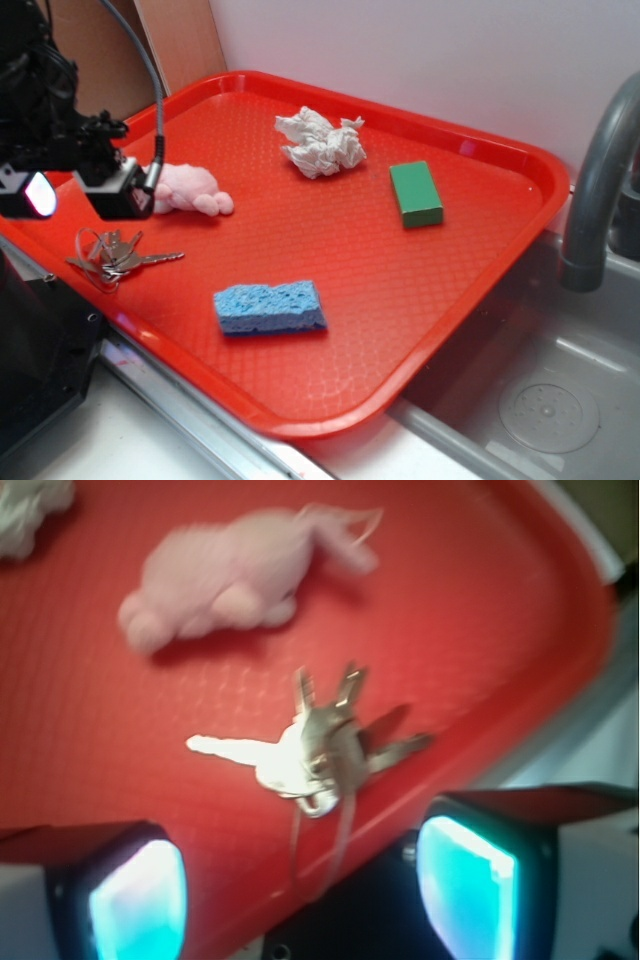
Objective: Grab the silver keys.
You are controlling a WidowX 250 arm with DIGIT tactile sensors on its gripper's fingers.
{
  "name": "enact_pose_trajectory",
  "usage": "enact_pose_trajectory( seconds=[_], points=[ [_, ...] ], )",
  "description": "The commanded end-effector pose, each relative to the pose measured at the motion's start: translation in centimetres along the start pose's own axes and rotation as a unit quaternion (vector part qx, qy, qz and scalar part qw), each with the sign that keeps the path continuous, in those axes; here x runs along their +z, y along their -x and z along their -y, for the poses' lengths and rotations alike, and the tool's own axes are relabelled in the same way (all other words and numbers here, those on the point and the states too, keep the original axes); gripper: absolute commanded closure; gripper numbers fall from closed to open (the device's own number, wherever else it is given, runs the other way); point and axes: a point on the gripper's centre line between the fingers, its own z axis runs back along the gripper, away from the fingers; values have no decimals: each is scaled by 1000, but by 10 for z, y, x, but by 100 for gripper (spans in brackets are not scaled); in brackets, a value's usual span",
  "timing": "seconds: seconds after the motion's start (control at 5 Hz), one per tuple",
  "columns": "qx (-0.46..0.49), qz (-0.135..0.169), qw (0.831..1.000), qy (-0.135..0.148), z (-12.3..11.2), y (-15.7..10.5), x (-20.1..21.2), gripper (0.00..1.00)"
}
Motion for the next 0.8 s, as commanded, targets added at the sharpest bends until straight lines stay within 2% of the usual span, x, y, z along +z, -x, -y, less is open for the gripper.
enact_pose_trajectory(
  seconds=[0.0, 0.2, 0.4, 0.6],
  points=[
    [-7, -28, 1000, 4, -11, 3, -22, 0],
    [-16, -32, 999, 8, -14, 7, -30, 62],
    [-20, -31, 999, 1, -10, 5, -30, 100],
    [-31, -30, 999, -4, -7, 3, -31, 100]
  ],
)
